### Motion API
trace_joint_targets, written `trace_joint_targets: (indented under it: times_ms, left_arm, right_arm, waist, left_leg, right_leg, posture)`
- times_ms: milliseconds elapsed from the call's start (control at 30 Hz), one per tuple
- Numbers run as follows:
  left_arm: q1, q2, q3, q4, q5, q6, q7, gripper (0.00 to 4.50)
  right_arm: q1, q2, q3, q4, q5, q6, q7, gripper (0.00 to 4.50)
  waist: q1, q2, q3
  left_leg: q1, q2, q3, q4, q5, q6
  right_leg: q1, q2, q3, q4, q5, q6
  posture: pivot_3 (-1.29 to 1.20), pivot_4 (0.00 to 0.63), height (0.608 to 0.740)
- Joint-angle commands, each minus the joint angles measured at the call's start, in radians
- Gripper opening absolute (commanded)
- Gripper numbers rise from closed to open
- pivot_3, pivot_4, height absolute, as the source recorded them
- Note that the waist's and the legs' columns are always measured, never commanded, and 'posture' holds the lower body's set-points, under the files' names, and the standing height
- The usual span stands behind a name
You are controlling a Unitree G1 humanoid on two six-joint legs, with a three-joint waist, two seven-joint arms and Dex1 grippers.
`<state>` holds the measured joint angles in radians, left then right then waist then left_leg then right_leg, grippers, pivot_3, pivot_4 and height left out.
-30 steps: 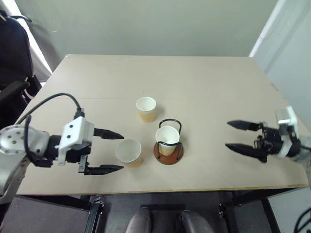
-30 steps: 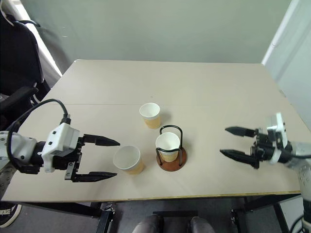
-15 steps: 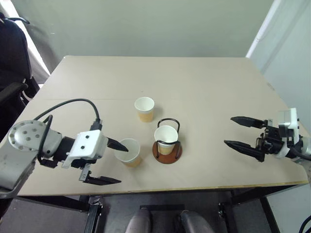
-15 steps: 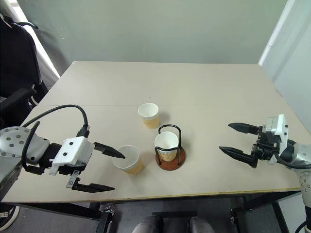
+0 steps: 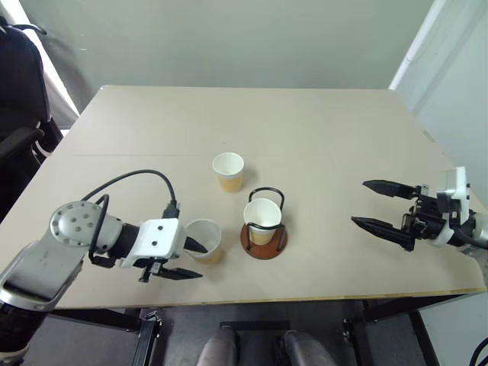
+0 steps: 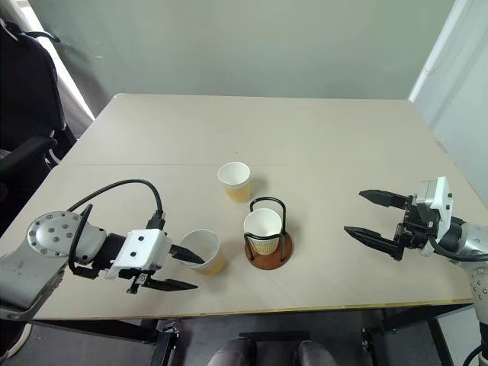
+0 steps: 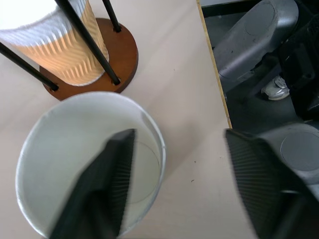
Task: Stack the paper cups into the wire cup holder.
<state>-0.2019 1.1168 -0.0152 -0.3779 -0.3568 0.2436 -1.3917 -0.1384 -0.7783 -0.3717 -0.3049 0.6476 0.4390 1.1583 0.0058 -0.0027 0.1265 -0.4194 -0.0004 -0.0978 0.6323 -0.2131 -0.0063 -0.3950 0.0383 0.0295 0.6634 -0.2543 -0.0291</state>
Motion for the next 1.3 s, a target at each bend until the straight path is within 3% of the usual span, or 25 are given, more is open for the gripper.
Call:
trace_joint_targets:
  times_ms: [33, 133, 167, 433, 500, 633, 867, 1133, 1300]
  left_arm:
    - [-0.014, -0.002, 0.013, 0.006, 0.001, -0.025, -0.005, 1.09]
    - [-0.009, -0.001, 0.018, 0.023, 0.003, -0.04, -0.008, 0.08]
    - [-0.008, 0.0, 0.019, 0.027, 0.003, -0.044, -0.009, 0.03]
    - [-0.05, 0.008, 0.025, 0.054, -0.009, -0.062, -0.024, 0.03]
    - [-0.123, 0.003, 0.043, 0.058, -0.059, -0.032, -0.037, 0.03]
    - [-0.41, -0.024, 0.029, 0.142, -0.121, 0.047, -0.059, 0.03]
    - [-0.755, -0.15, -0.136, 0.268, -0.089, 0.141, -0.156, 0.03]
    - [-0.91, -0.315, -0.296, 0.351, -0.062, 0.049, -0.223, 0.03]
    - [-0.948, -0.335, -0.377, 0.386, -0.073, -0.03, -0.223, 0.03]
  right_arm:
    - [-0.006, -0.019, -0.006, -0.026, 0.023, -0.008, -0.005, 4.43]
    - [-0.018, -0.021, -0.006, -0.022, 0.028, -0.002, -0.009, 4.43]
    - [-0.02, -0.021, -0.006, -0.019, 0.028, -0.002, -0.01, 4.43]
    - [-0.026, -0.025, 0.0, -0.01, 0.024, -0.006, -0.008, 4.43]
    - [-0.028, -0.031, 0.0, -0.011, 0.031, 0.005, -0.007, 4.43]
    - [-0.011, -0.086, -0.014, -0.025, 0.104, 0.081, 0.058, 4.43]
    - [0.008, -0.139, -0.05, -0.063, 0.22, 0.165, 0.094, 4.43]
    - [0.037, -0.128, -0.058, -0.104, 0.209, 0.152, 0.042, 4.43]
    - [0.073, -0.12, -0.069, -0.139, 0.208, 0.146, 0.002, 4.43]
  waist:
    - [0.0, 0.0, 0.0]
    - [0.0, 0.0, 0.0]
    - [0.0, 0.0, 0.0]
    - [0.0, 0.0, 0.0]
    - [0.002, 0.0, 0.0]
    - [0.015, 0.0, 0.0]
    - [0.013, 0.0, 0.0]
    - [0.015, 0.0, 0.0]
    - [0.015, 0.0, 0.0]
  left_leg:
    - [0.0, 0.0, 0.0, 0.0, 0.0, 0.0]
    - [0.0, 0.0, 0.0, 0.0, 0.0, 0.0]
    - [0.0, 0.0, 0.0, 0.0, 0.0, 0.0]
    - [0.0, 0.0, 0.0, 0.0, 0.0, 0.0]
    - [0.0, 0.0, 0.0, 0.0, 0.0, 0.0]
    - [-0.001, 0.0, -0.001, 0.002, 0.001, 0.0]
    - [0.0, -0.002, 0.0, 0.005, 0.001, 0.001]
    - [-0.004, -0.002, 0.0, 0.012, -0.001, 0.005]
    - [-0.004, -0.002, 0.001, 0.016, -0.003, 0.009]
  right_leg:
    - [0.0, 0.0, 0.0, 0.0, 0.0, 0.0]
    - [0.0, 0.0, 0.0, 0.0, 0.0, 0.0]
    - [0.0, 0.0, 0.0, 0.0, 0.0, 0.0]
    - [0.0, 0.0, 0.0, 0.0, 0.0, 0.0]
    - [0.0, 0.0, 0.0, 0.0, 0.0, 0.0]
    - [0.0, 0.0, -0.001, 0.0, 0.002, 0.001]
    - [0.003, -0.001, 0.0, -0.002, 0.003, 0.003]
    - [0.003, -0.001, 0.0, -0.002, 0.003, 0.009]
    - [0.005, -0.002, 0.001, -0.003, 0.004, 0.013]
  posture:
    - [0.0, 0.15, 0.74]
    - [0.0, 0.15, 0.74]
    - [0.0, 0.15, 0.74]
    - [0.0, 0.15, 0.74]
    - [0.0, 0.15, 0.74]
    - [0.0, 0.15, 0.74]
    - [0.0, 0.15, 0.74]
    - [0.0, 0.15, 0.74]
    - [0.0, 0.15, 0.74]
